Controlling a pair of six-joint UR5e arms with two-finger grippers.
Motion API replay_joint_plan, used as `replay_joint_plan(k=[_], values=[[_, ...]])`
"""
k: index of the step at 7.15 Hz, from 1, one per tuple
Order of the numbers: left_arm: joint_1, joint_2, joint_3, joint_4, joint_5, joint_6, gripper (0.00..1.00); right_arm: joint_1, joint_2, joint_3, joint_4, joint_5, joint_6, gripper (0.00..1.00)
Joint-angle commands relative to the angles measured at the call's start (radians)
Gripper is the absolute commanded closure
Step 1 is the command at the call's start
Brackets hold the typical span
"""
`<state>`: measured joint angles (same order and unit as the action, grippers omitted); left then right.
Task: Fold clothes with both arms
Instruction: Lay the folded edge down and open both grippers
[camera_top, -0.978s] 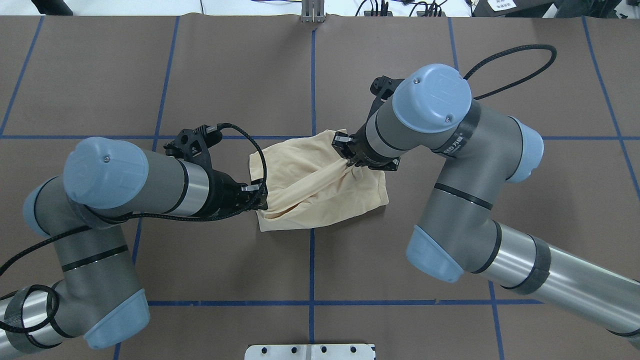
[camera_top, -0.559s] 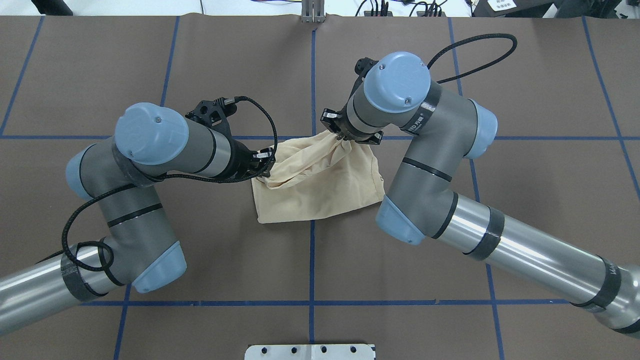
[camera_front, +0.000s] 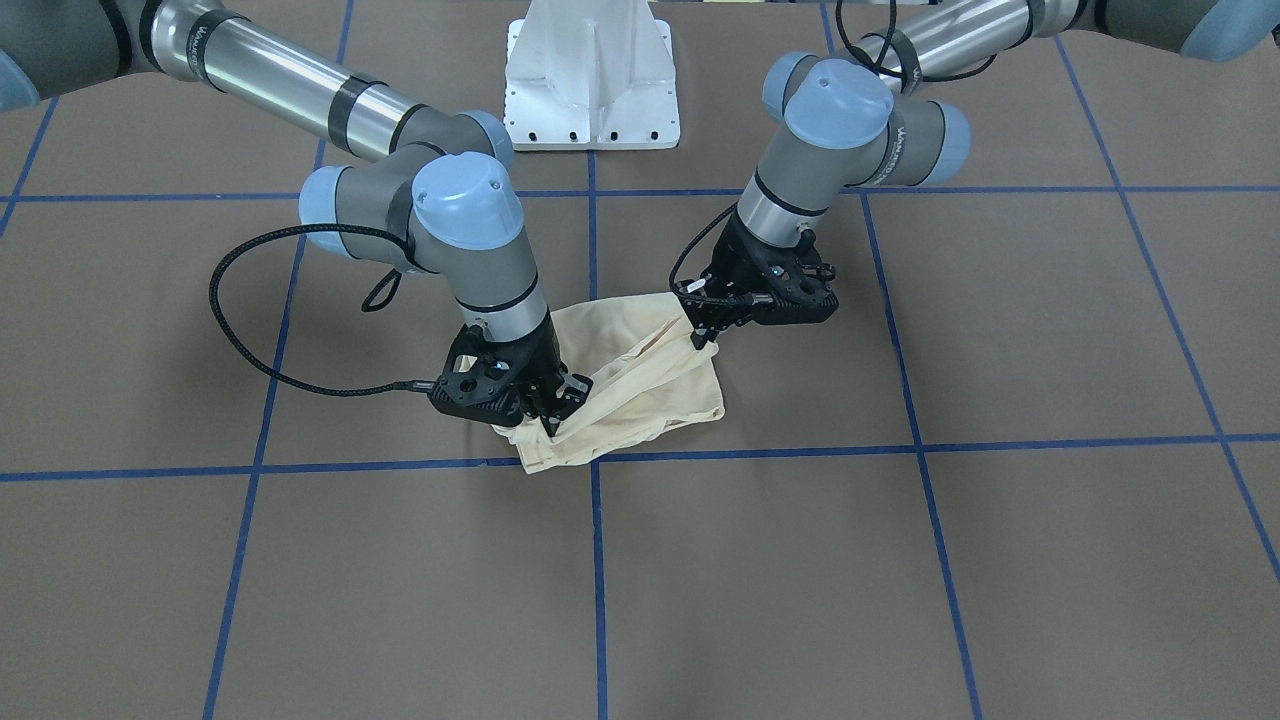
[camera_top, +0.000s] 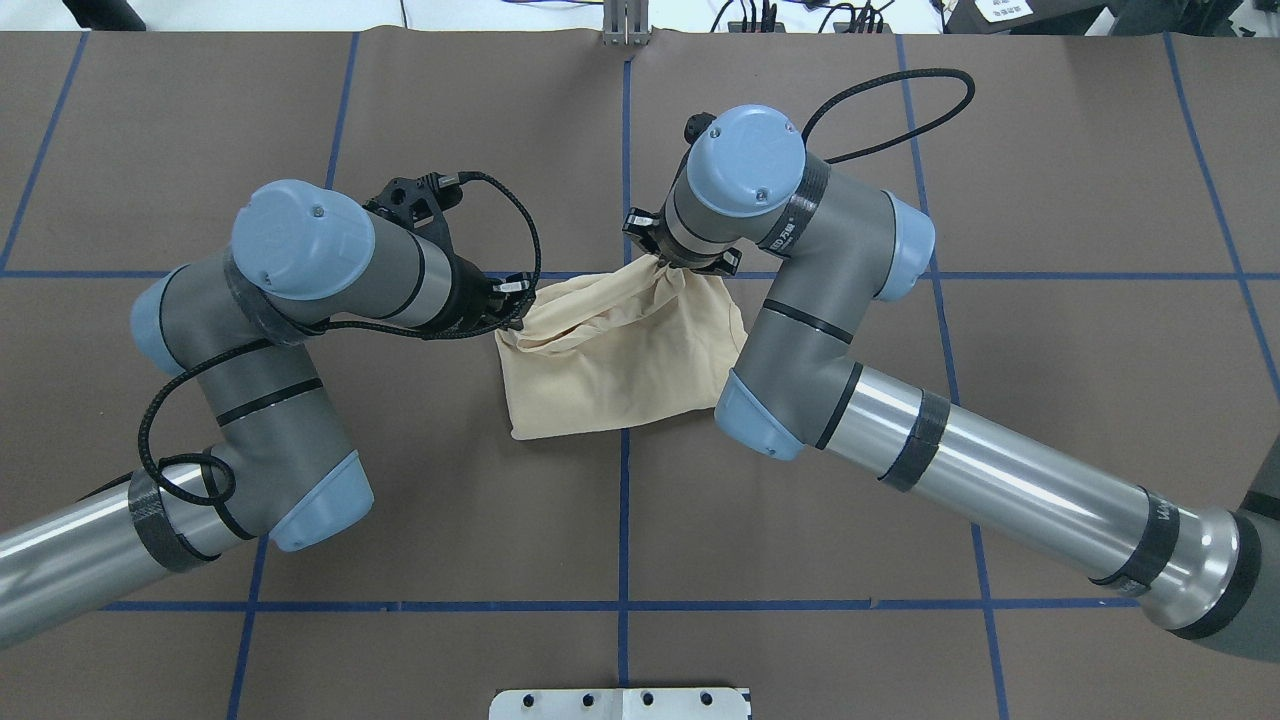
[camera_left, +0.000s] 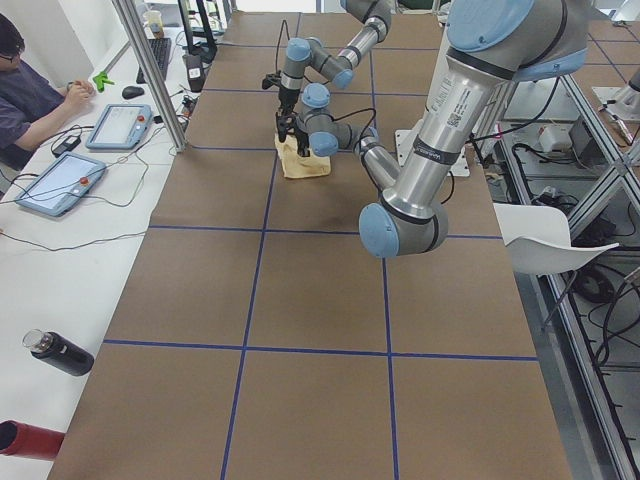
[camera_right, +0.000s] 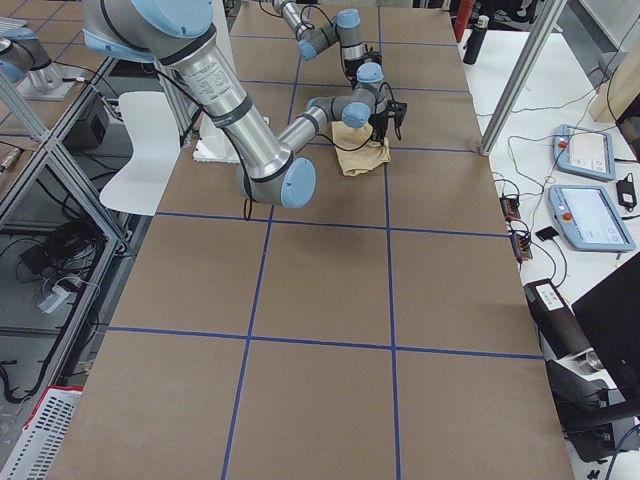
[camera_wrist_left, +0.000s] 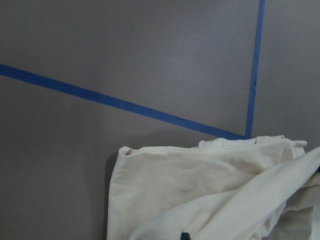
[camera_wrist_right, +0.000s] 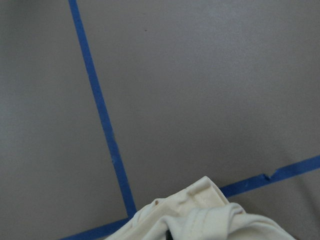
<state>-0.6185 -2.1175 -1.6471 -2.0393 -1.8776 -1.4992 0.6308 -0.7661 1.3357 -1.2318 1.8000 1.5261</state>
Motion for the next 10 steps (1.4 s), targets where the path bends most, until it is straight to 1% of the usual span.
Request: replay_joint_plan(k=[1, 3, 4, 5, 6, 7, 8, 9, 10], values=[[-0.007, -0.007, 0.077, -0.073, 0.0, -0.001, 1.0, 0.001, 0.002, -0.015, 0.009, 0.001, 0.006, 1.0], [-0.033, -0.013, 0.099, -0.075, 0.002, -0.009, 1.0, 0.001, 0.005, -0.013, 0.009, 0.002, 0.009, 1.0], [-0.043, -0.018, 0.108, -0.075, 0.002, -0.009, 0.98, 0.001, 0.005, -0.013, 0.009, 0.004, 0.009, 1.0], [-0.05, -0.025, 0.127, -0.076, 0.002, -0.01, 0.75, 0.0, 0.005, -0.013, 0.009, 0.006, 0.009, 1.0], [-0.053, -0.048, 0.162, -0.076, 0.002, -0.009, 0.35, 0.0, 0.005, -0.013, 0.009, 0.007, 0.009, 1.0], [-0.052, -0.07, 0.197, -0.084, 0.003, -0.007, 0.02, 0.0, 0.005, -0.012, 0.011, 0.007, 0.011, 1.0], [-0.053, -0.07, 0.199, -0.09, 0.003, -0.007, 0.01, 0.0, 0.008, -0.012, 0.011, 0.009, 0.011, 1.0], [-0.061, -0.071, 0.196, -0.09, 0.003, -0.007, 0.01, 0.0, 0.008, -0.01, 0.011, 0.009, 0.006, 0.65], [-0.082, -0.071, 0.188, -0.09, 0.0, -0.007, 0.01, 0.0, 0.007, -0.007, 0.011, 0.007, -0.001, 0.01]])
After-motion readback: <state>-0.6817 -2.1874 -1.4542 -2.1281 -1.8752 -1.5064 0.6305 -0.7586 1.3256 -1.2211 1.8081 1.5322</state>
